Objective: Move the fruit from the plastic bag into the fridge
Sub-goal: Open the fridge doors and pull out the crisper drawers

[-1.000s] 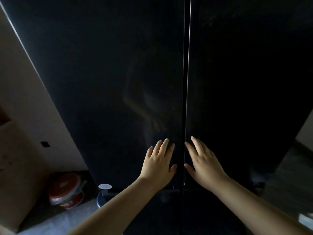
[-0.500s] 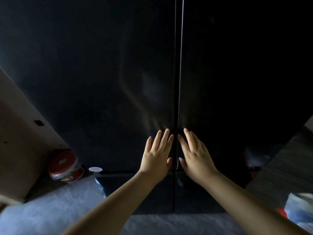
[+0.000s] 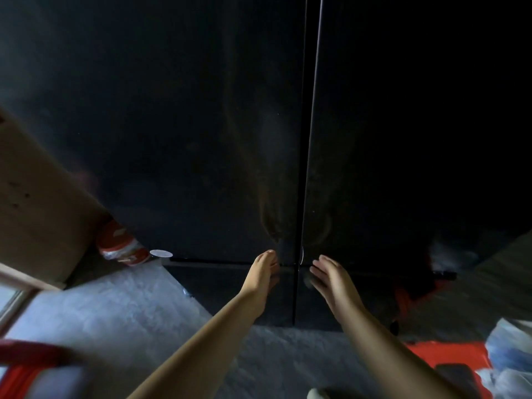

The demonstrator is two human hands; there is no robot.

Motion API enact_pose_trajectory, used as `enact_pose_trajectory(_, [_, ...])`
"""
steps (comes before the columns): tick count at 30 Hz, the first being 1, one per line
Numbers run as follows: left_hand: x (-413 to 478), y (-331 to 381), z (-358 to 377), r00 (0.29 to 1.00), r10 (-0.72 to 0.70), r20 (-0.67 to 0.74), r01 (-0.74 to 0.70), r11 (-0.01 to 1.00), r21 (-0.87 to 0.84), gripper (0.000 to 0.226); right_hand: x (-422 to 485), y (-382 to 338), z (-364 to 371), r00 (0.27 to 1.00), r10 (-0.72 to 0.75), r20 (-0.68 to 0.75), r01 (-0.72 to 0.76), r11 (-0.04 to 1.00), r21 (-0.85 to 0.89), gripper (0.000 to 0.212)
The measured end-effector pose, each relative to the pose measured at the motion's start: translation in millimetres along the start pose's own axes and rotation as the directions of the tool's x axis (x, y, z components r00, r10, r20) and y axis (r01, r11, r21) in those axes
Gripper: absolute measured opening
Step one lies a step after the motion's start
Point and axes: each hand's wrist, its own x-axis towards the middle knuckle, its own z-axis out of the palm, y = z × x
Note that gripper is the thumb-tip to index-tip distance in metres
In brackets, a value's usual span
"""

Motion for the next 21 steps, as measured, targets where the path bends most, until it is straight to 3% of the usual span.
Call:
enact_pose_trajectory(2, [11.9,-4.2,-1.2,0.989,-0.14,0.053,0.15,0.925,-0.349,0.032,10.9,5.4,-1.6,0.993,0.122,0.007,-0.12,0.966,0.229,0.042])
enact_pose_trajectory(5, [27.9,-12.6,-5.9,0.972,-0.221,0.082,0.228,0.787,-0.573,0.058,23.6,9.4,-1.6,0.973,0.232,0.024,-0.222,0.89,0.398,0.053])
enact_pose_trajectory(11, [53.8,-22.3,-9.1,0.957,-0.289,0.024,0.221,0.672,-0.706,0.071,43.0,8.9,3.9,0.957,0.284,-0.053,-0.219,0.833,0.509,0.059])
enact_pose_trajectory(21, [75.8,-35.3,1.6,0.939,-0.342,-0.032,0.202,0.625,-0.754,0.072,56.6,20.9,9.8,0.942,0.312,-0.126,-0.175,0.774,0.609,0.056])
